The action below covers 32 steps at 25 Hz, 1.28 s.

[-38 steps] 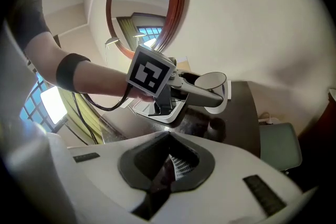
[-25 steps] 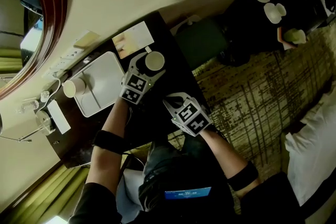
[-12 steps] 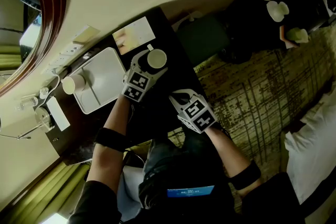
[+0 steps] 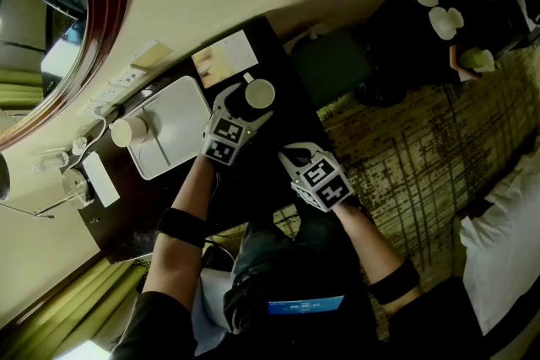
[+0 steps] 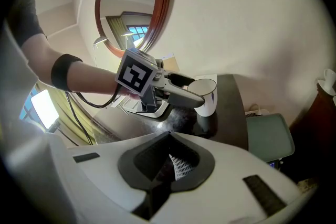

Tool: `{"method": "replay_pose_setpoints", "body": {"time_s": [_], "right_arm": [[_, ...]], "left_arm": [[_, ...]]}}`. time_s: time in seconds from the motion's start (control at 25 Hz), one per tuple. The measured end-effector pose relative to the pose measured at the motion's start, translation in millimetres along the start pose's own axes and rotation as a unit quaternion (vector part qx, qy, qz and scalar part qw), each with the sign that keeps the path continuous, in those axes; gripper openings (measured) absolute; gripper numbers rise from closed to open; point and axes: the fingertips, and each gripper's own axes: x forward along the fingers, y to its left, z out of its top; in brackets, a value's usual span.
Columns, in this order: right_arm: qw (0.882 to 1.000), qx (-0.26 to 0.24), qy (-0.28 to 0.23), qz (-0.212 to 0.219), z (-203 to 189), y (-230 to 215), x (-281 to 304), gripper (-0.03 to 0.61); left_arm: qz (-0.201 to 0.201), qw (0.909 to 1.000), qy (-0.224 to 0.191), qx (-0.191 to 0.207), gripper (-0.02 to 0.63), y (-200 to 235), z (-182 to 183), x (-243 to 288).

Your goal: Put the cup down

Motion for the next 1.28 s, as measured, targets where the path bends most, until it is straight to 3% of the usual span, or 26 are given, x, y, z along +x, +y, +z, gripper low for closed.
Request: {"method": "replay_pose_setpoints", "body": {"time_s": [0.24,0.32,0.48,0.68,0.92,1.28], "right_arm": [[1.0,0.005,-0.009,-0.014,3.3,14.1,-9.7,0.001],[1.0,0.005,-0.015,-0.018,7.4,20.5,-12.7,0.001],[0.999,0.007,-0.031,-0.025,19.7,33.2,-16.2,0.001],[0.999,-0.002,-0.039,-0.029,32.3,54.0,-13.8,0.001],[0.999,-0.025,-0.043,-0.013,57.4,86.1,-1.0,0.001],[0.997,-0.065,-0.028,0.015,65.9,132.4,33.5,0.001]], "left_arm": [[0.021,0.9995,-0.008,-0.022,0.41,-9.0,19.8,-50.8],[0.034,0.9985,-0.025,-0.034,0.376,-12.4,31.0,-74.9],[0.058,0.9956,-0.053,-0.05,0.215,-17.9,39.0,-122.4],[0.097,0.99,-0.061,-0.082,0.005,-20.6,18.4,-180.5],[0.165,0.9761,-0.068,-0.124,0.003,-18.1,-15.4,-246.1],[0.268,0.9403,-0.072,-0.197,0.002,-9.4,-69.5,-341.0]]}}
